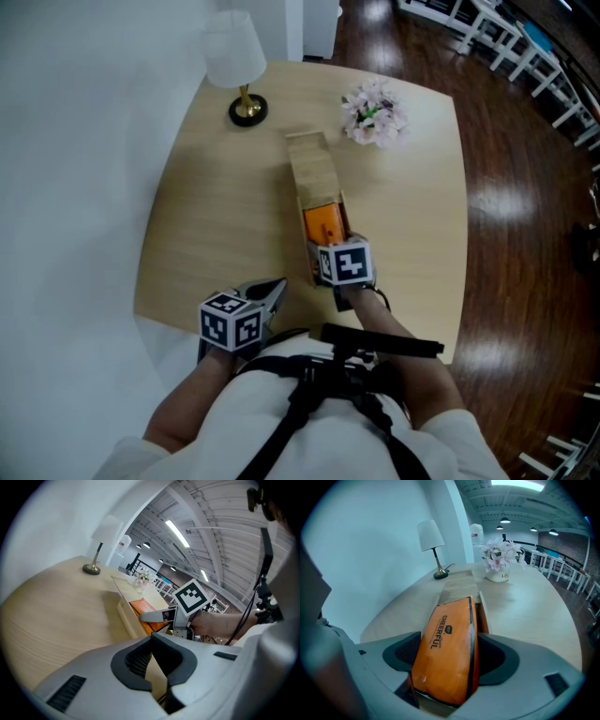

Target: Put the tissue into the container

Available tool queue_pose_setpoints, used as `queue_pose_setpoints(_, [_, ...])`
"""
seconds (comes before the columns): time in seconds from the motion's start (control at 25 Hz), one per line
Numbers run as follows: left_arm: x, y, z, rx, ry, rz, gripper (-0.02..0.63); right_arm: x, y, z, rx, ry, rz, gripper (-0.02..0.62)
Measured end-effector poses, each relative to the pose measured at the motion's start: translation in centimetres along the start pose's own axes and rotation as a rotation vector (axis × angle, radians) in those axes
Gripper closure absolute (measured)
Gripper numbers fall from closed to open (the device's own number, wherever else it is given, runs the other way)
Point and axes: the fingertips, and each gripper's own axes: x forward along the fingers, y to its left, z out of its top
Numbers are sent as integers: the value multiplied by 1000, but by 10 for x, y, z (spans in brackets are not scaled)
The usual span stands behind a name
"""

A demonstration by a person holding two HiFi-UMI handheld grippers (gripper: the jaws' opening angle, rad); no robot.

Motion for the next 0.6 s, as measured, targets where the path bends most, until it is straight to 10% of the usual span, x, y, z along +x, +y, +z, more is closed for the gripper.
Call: queue_pose_setpoints(0.6, [3, -1, -1, -3, 9, -7, 607, -4, 1, -2, 9, -10, 22, 215])
